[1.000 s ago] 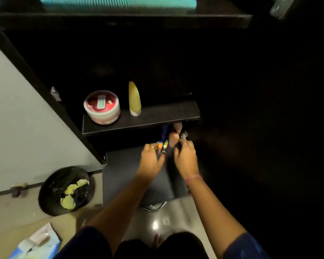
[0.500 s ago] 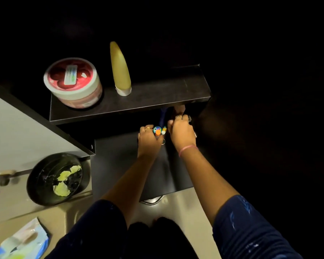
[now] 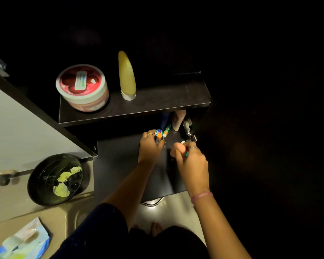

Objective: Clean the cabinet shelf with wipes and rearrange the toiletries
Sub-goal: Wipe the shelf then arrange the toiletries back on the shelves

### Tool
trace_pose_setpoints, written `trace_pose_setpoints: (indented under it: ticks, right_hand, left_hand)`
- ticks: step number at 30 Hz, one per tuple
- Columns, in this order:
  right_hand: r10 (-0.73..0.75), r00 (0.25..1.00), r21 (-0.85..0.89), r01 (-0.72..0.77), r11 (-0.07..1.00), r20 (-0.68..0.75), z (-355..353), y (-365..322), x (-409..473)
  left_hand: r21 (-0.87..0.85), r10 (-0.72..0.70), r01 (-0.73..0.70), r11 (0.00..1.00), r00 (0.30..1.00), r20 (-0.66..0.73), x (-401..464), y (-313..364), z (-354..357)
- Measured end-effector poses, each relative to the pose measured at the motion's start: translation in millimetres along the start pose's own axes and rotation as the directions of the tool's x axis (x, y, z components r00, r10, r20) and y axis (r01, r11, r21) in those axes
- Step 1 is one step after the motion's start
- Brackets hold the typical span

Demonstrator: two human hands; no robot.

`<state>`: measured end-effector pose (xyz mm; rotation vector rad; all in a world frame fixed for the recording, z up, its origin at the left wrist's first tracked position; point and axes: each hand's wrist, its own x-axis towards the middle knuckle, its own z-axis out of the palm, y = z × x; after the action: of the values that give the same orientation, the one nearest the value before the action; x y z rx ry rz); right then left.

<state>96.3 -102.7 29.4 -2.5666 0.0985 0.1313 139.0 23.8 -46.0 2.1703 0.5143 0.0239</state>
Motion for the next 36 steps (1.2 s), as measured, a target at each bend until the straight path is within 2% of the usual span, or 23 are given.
trace_pose_setpoints:
  ticks: [4, 8, 12, 17, 22, 24, 29, 32, 36]
  right_hand:
    - [0.014, 1.000, -0.013, -0.014, 1.000, -0.025, 2.2, 11.2, -18.0]
    - [0.001, 0.996, -0.012, -0.002, 1.000, -0.087, -4.1, 13.1, -22.0]
    - [-0.060, 0.979, 0.081, 0.077, 0.994, -0.196, -31.3, 1.9, -20.2]
    - [-0.104, 0.950, 0.227, 0.175, 0.958, -0.296, -74.6, -29.0, -10.7]
    - [-0.137, 0.923, 0.307, 0.256, 0.917, -0.359, -111.0, -66.0, -7.1]
    - [-0.180, 0.906, 0.285, 0.301, 0.910, -0.382, -123.0, -79.4, -4.7]
    - [-0.276, 0.869, 0.234, 0.393, 0.889, -0.410, -138.3, -105.6, 17.6]
    - [-0.278, 0.879, 0.227, 0.383, 0.895, -0.387, -139.5, -116.8, 34.1]
    - [-0.274, 0.903, 0.209, 0.353, 0.912, -0.330, -135.9, -130.1, 51.0]
  left_hand:
    - [0.012, -0.007, 0.006, 1.000, 0.999, 0.038, 11.9, -0.8, 3.7]
    - [-0.025, -0.024, 0.025, 0.999, 1.000, 0.017, 6.4, -4.8, -4.1]
    - [-0.101, 0.007, -0.009, 0.995, 1.000, -0.018, -26.3, 6.5, -36.6]
    - [-0.237, 0.125, -0.126, 0.963, 0.992, -0.022, -60.6, 44.7, -93.6]
    - [-0.211, 0.302, -0.310, 0.927, 0.951, -0.068, -79.9, 106.7, -153.5]
    - [-0.160, 0.363, -0.372, 0.914, 0.928, -0.083, -79.9, 129.6, -172.6]
    - [0.132, 0.426, -0.415, 0.900, 0.902, -0.074, -61.2, 178.2, -203.0]
    - [0.343, 0.349, -0.335, 0.877, 0.937, 0.022, -42.9, 203.7, -205.7]
    - [0.481, 0.238, -0.260, 0.837, 0.965, 0.109, -19.0, 220.0, -203.5]
